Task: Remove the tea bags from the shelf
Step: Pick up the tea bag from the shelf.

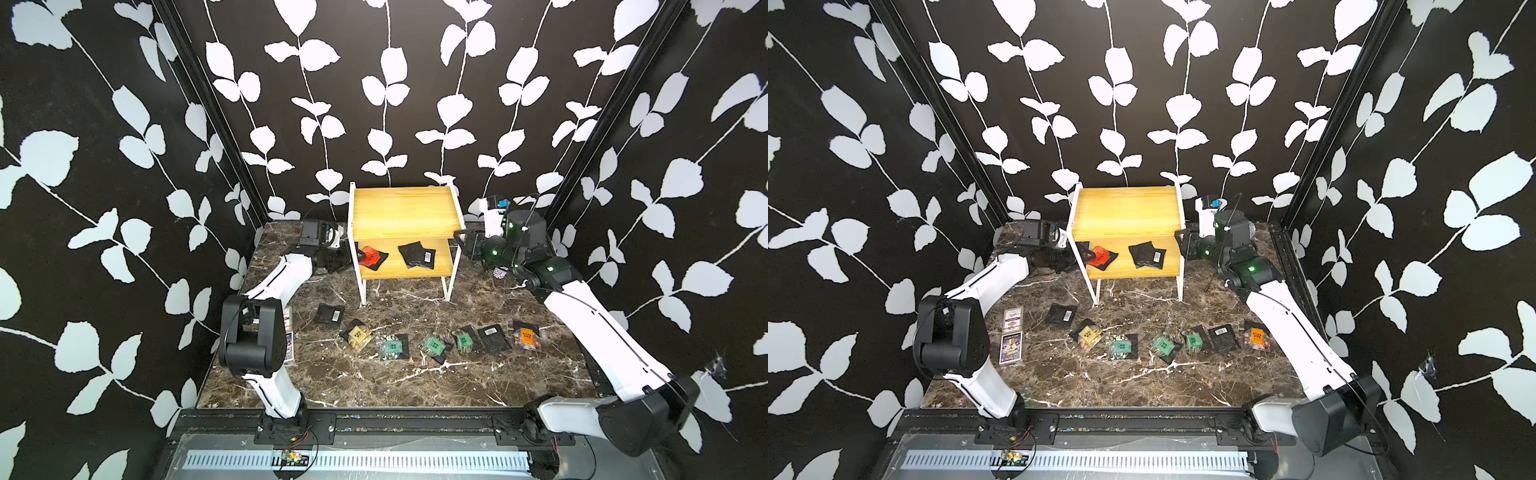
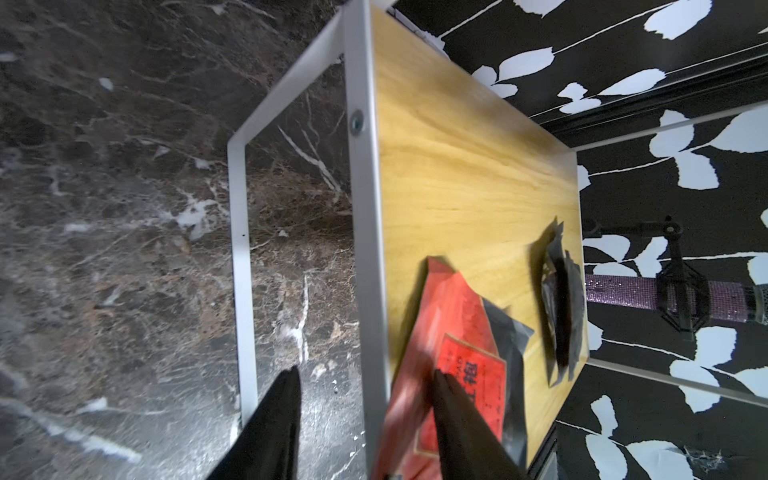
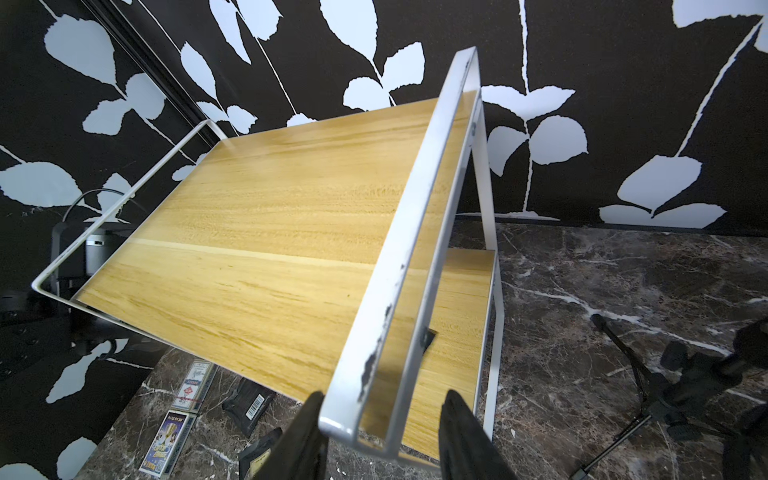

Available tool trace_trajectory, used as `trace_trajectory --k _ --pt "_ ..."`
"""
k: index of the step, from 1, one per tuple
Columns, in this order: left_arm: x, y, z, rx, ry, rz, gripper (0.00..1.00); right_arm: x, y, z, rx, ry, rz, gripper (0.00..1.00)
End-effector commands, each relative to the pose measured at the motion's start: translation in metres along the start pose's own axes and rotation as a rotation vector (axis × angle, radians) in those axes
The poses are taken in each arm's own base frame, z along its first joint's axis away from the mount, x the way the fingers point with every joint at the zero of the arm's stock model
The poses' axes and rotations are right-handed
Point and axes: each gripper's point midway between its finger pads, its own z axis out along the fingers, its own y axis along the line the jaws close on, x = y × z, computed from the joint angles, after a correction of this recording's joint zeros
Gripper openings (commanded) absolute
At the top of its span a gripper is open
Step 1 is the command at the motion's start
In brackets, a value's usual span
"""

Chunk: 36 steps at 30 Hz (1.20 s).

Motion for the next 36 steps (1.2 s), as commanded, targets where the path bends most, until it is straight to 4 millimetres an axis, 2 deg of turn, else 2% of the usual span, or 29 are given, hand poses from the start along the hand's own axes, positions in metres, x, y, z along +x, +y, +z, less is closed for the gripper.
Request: trace_trajectory --k 1,14,22,36 --pt "0.013 0.012 -0.008 -0.052 0.019 -0.012 0.38 -0.002 -0.003 -0.006 0.016 -0.025 0.002 0.44" --pt "0.011 0.011 -0.031 -0.045 -0.024 -0.022 0.0 -0.004 -0.003 -0.007 0.02 -0.035 -0.002 0.45" --pt "0.007 0.012 -0.05 -0.046 -0.065 -0.026 0.0 -0.004 -0.004 -0.004 0.019 -0.035 -0.004 0.44" --pt "-0.007 0.021 -0.095 -0.074 -0.21 -0.049 0.0 -0.003 -0.005 -0.002 0.021 -0.033 -0.006 0.45"
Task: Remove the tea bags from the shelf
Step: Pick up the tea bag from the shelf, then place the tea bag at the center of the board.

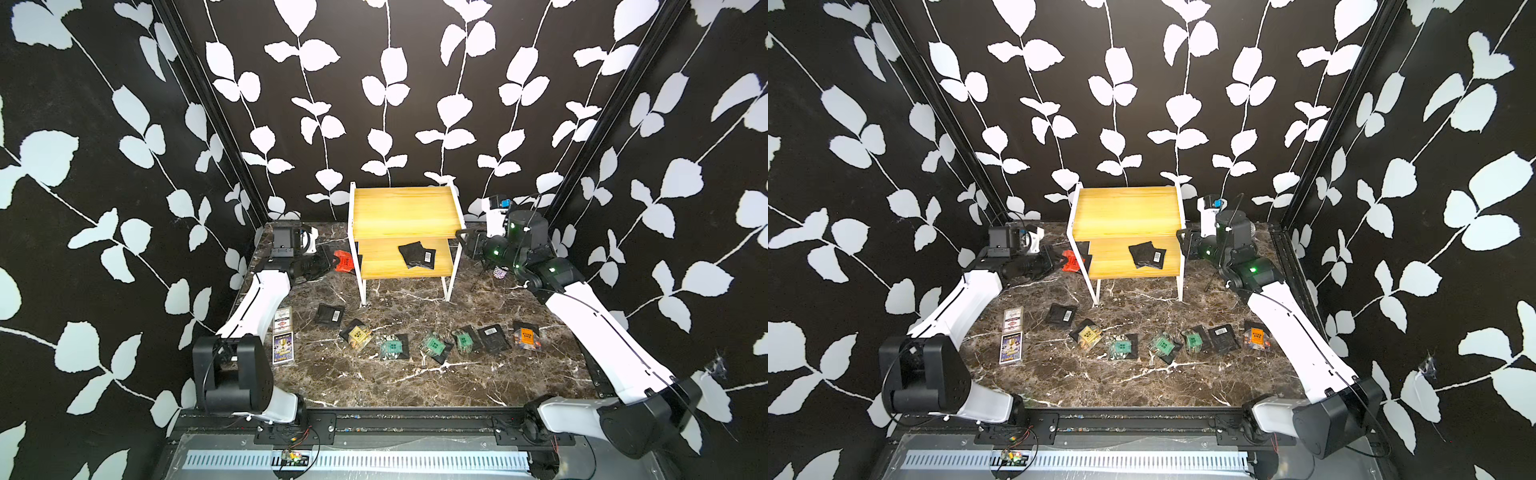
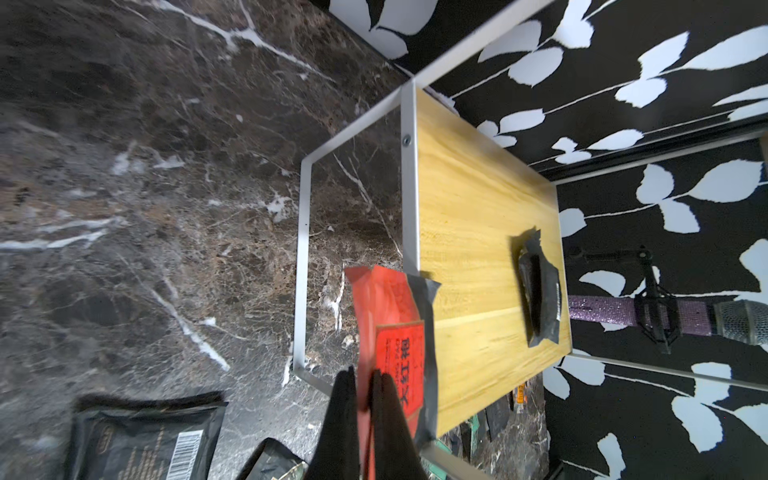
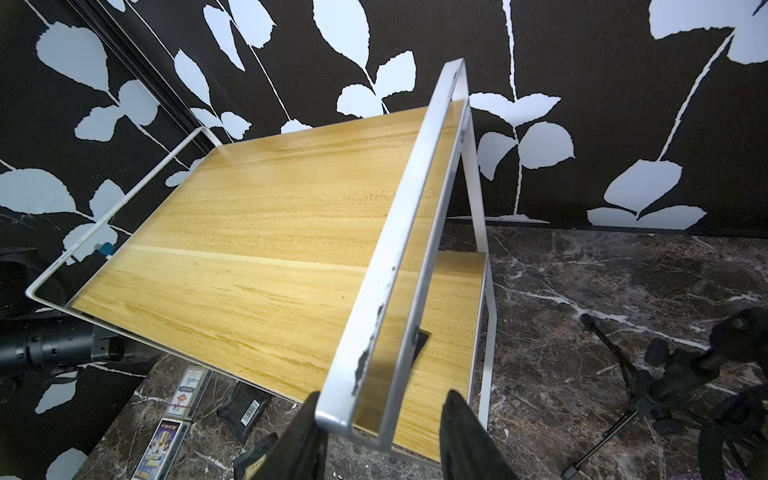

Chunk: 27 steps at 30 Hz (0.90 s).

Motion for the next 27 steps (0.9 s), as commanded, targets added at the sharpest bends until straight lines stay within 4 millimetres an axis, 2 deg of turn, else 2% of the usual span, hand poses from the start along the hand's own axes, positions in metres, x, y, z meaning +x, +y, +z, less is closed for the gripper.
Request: trace_trajectory --k 1,6,11,19,27 --pt "-0.007 0.005 -0.014 -0.015 -0.052 -0.003 0.0 0.0 -0.003 0.002 0.005 -0.02 -0.005 0.45" --pt "-0.011 0.012 -0.022 -0.032 -0.076 -0.014 0.0 -0.001 -0.003 0.003 0.004 -0.021 -0.008 0.45" --pt "-0.008 0.029 -0.017 -0.07 -0.069 -0.025 0.0 0.0 -0.002 0.005 0.002 -0.02 -0.01 0.45" --pt "-0.011 0.057 0.007 -0.132 -0.06 -0.045 0.0 0.001 -0.003 0.008 0.003 -0.015 -0.009 0.45" --pt "-0.015 0.077 0.036 -0.14 -0.027 -0.068 0.0 0.001 -0.005 0.007 0.011 -0.018 -0.009 0.45"
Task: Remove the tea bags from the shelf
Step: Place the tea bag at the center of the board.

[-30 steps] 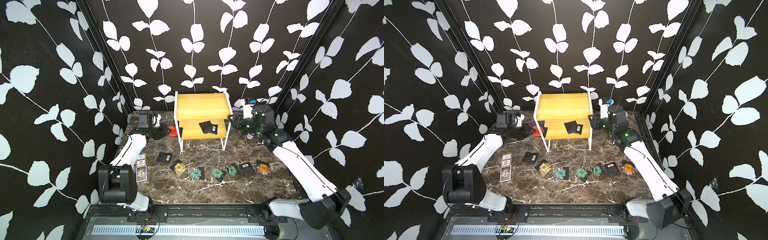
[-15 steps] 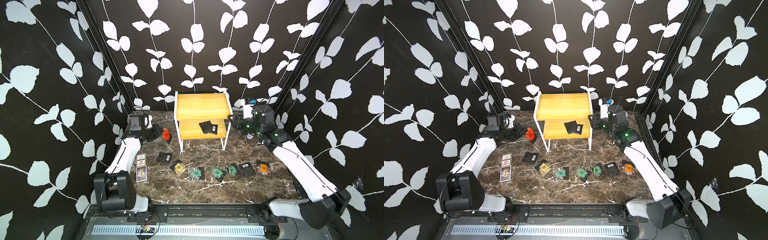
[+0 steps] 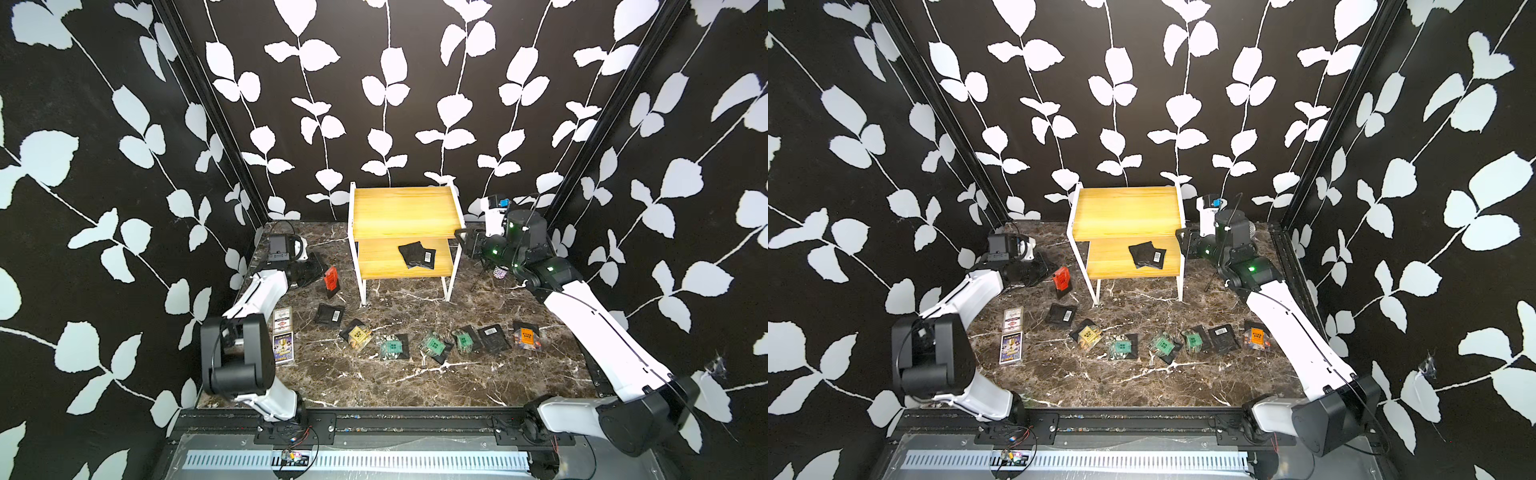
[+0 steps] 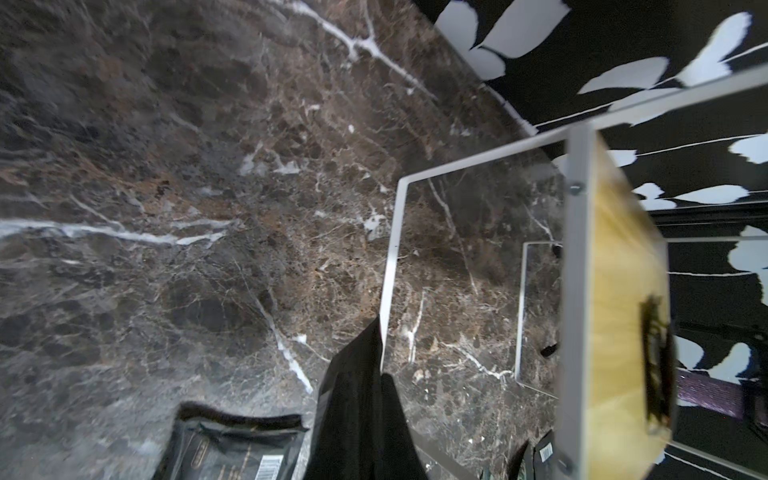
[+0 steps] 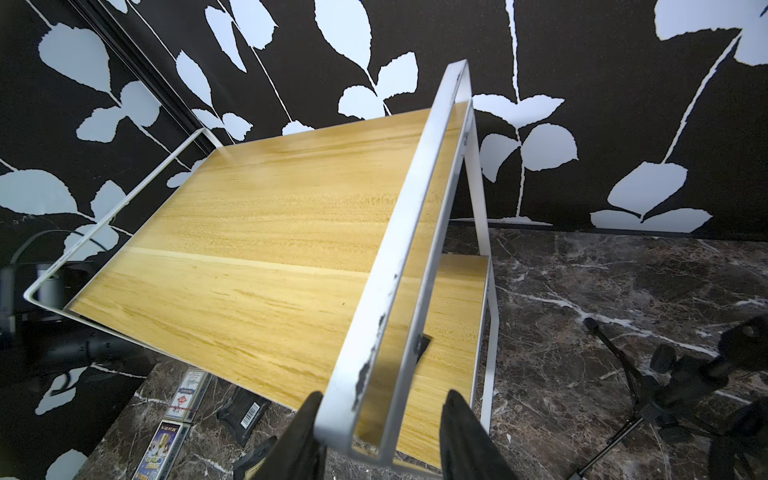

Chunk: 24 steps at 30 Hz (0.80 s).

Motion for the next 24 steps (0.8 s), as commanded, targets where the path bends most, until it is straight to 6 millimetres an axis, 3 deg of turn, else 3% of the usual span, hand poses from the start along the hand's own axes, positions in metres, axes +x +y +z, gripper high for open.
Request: trace_trajectory --k 1,24 --pt "-0.016 -0.001 0.002 0.003 -0.042 0.03 0.0 0.001 -0.004 0.003 0.013 -0.014 -0.01 0.45" --pt "-0.045 0.029 0.032 -0.032 -0.051 0.02 0.0 0.002 -0.008 0.005 0.031 -0.004 -0.005 0.45"
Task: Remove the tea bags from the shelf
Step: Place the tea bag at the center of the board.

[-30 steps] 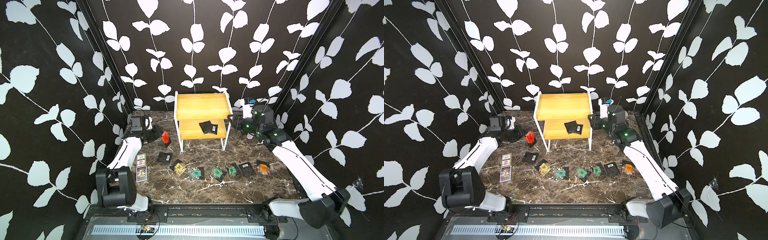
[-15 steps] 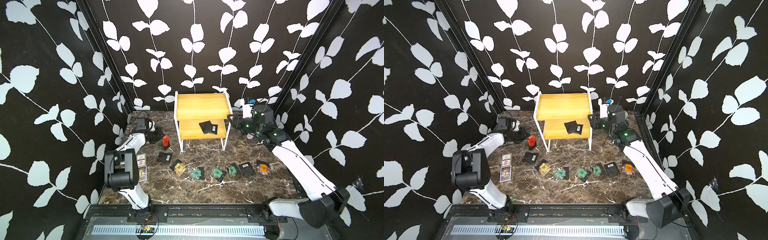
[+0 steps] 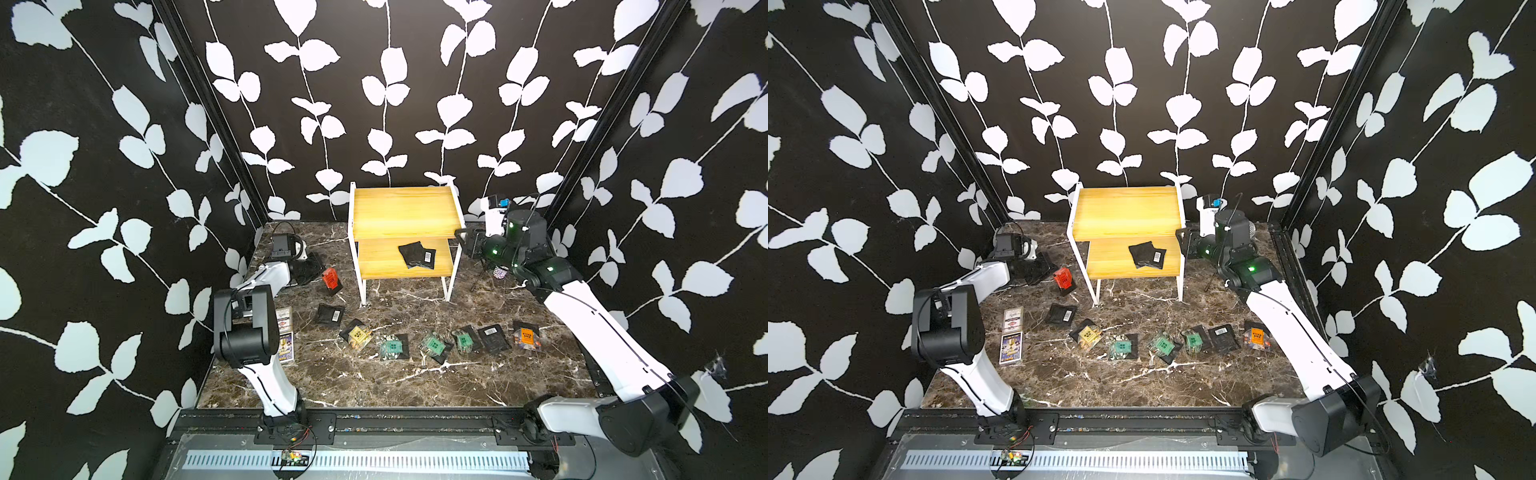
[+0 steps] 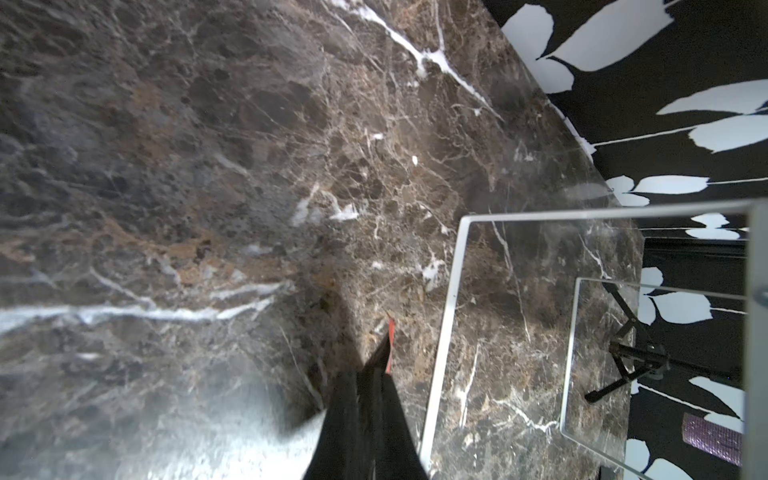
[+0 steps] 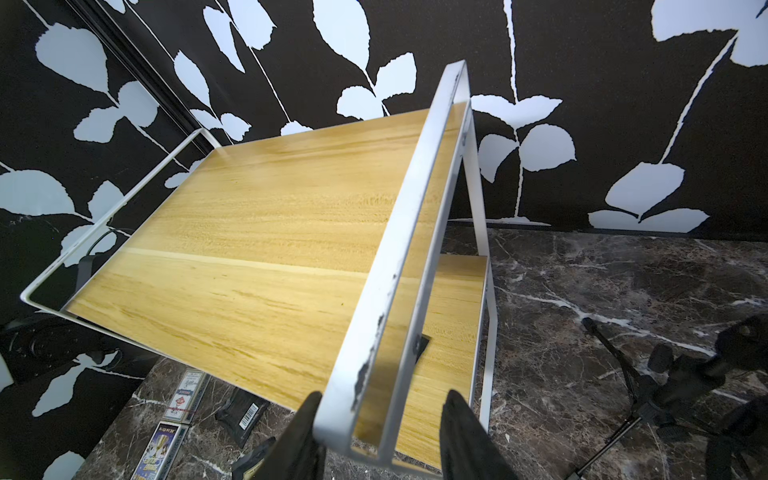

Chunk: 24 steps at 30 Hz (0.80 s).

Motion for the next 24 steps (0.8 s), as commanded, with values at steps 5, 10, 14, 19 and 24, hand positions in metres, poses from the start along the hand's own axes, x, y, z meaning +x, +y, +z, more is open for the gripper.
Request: trace_trajectory --k 5,10,14,19,24 --pt "-0.02 0.003 -0.006 -0.027 -0.035 0.053 0.0 0.003 -0.007 0.006 0.025 -0.002 -0.005 0.45" --pt "-0.017 0.012 -0.001 -0.054 -0.017 0.055 0.0 0.003 -0.007 0.006 0.027 -0.002 -0.003 0.45" --pt "-0.018 0.022 0.0 -0.089 -0.016 0.066 0.0 0.002 -0.007 0.007 0.027 -0.002 -0.005 0.45" --pt "-0.021 0.027 0.0 -0.118 -0.005 0.07 0.0 0.002 -0.007 0.006 0.028 -0.002 -0.009 0.45" --pt "-0.024 0.015 -0.009 -0.084 -0.021 0.062 0.17 0.002 -0.008 0.006 0.032 -0.001 -0.012 0.45"
